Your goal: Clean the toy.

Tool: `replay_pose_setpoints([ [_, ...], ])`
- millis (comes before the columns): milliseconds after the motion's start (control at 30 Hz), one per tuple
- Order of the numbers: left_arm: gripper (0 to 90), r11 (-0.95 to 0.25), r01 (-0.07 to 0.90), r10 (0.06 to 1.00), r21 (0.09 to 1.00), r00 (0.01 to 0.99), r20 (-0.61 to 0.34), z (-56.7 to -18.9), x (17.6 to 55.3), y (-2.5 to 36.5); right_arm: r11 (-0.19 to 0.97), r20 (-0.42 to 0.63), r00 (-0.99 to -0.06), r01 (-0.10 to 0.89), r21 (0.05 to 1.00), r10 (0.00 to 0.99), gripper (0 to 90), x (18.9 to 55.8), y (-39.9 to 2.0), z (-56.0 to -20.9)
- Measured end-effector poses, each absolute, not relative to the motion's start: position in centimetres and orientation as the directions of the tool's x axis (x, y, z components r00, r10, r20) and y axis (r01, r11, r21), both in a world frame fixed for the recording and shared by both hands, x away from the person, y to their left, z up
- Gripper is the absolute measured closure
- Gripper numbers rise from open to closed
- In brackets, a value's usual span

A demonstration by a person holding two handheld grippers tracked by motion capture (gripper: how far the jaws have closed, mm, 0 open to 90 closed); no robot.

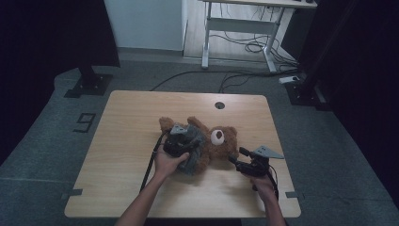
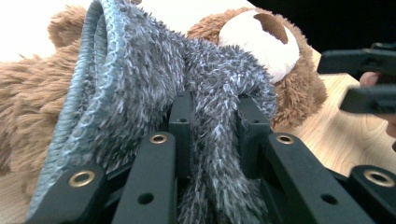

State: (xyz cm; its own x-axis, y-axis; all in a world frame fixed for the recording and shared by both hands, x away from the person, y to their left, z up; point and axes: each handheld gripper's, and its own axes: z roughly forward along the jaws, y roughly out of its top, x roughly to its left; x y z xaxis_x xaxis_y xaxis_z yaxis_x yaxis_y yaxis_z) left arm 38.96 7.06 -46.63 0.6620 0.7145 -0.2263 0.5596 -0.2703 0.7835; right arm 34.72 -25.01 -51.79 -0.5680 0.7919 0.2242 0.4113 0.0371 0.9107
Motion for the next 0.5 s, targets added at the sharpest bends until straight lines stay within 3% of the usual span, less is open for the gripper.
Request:
replay_pose_setpoints([
  [133, 72.0, -0.27, 0.561, 0.717, 0.783, 0.66, -0.225, -46.6, 38.9, 7.0, 0.033, 0.259, -0.54, 0.472, 0.881, 0.801, 23.5, 35.7, -25.1, -53.0],
  [233, 72.0, -0.271, 0.561, 0.716, 0.782, 0.66, -0.226, -46.6, 38.9, 7.0, 0.04, 0.281, -0.542, 0.504, 0.863, 0.792, 24.6, 36.3, -24.5, -54.0],
  [267, 72.0, -0.271, 0.561, 0.715, 0.782, 0.661, -0.227, -46.7, 38.9, 7.0, 0.038, 0.286, -0.547, 0.506, 0.862, 0.786, 28.2, 36.4, -24.4, -54.1],
  [333, 71.9, -0.271, 0.56, 0.714, 0.783, 0.662, -0.227, -46.7, 38.9, 7.1, 0.042, 0.288, -0.567, 0.498, 0.866, 0.771, 44.1, 36.5, -24.1, -54.2],
  [500, 72.0, -0.267, 0.564, 0.712, 0.781, 0.662, -0.234, -46.6, 38.7, 7.3, 0.041, 0.301, -0.577, 0.504, 0.863, 0.759, 61.0, 36.5, -24.1, -54.1],
])
